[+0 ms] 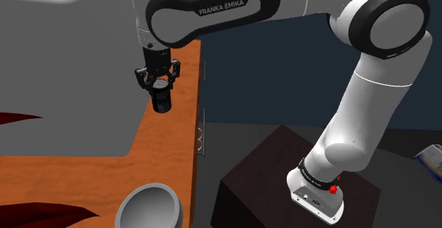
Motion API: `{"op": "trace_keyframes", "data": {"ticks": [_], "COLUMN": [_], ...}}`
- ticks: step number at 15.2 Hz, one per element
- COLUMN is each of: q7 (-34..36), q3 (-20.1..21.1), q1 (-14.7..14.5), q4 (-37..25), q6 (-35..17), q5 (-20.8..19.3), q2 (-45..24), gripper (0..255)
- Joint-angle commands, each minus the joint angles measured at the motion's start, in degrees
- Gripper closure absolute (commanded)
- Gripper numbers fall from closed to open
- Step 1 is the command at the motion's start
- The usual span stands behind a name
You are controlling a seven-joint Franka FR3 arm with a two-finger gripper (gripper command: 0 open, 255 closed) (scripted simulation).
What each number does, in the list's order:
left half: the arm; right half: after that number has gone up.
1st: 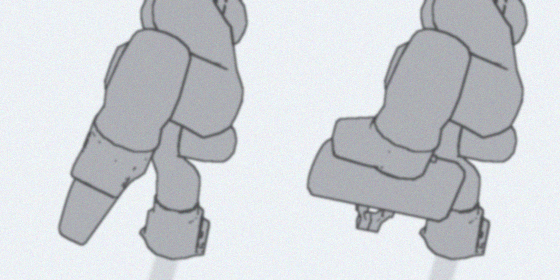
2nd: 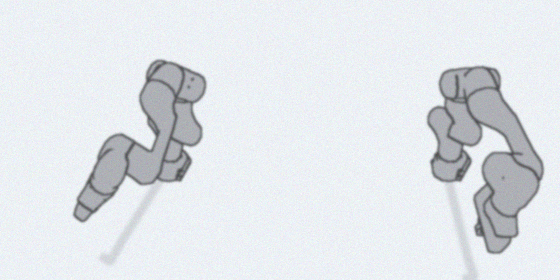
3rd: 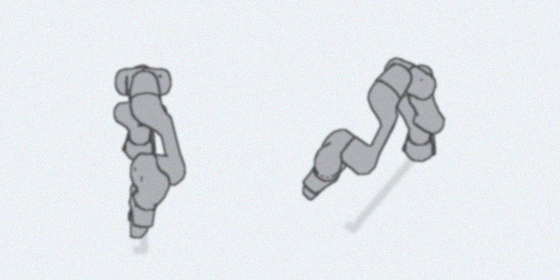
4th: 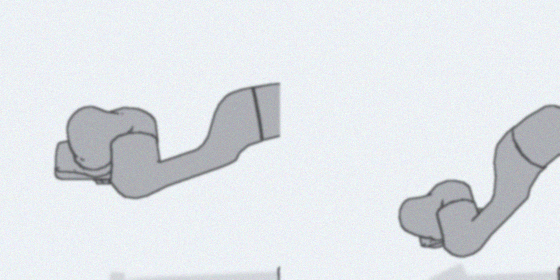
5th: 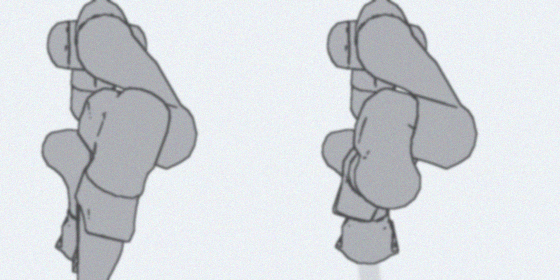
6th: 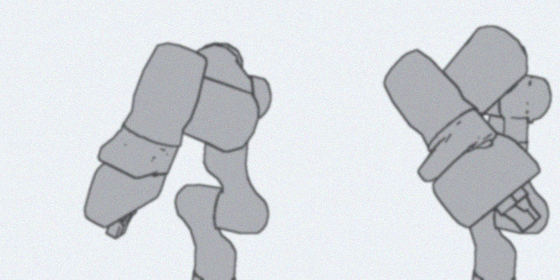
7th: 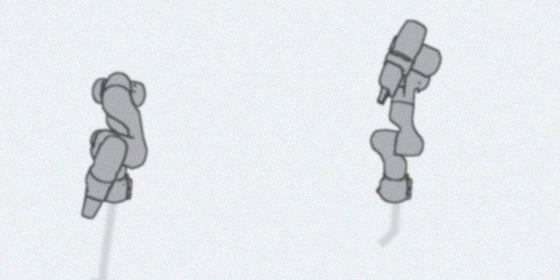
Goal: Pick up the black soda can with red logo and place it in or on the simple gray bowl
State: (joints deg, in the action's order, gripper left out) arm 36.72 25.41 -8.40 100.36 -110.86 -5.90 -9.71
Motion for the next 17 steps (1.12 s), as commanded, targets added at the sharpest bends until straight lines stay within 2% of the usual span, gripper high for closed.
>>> {"op": "trace_keyframes", "data": {"ticks": [1, 9, 17], "q7": [2.0, 10.7, 21.0], "q3": [1.0, 5.4, 10.4], "q1": [-1.1, -5.8, -11.2], "q4": [1.8, 6.1, 6.0], "q6": [0.1, 0.4, 1.9], "q5": [0.7, 2.5, 2.7], "q2": [2.0, 6.8, 7.9], "gripper": [255, 255, 255]}}
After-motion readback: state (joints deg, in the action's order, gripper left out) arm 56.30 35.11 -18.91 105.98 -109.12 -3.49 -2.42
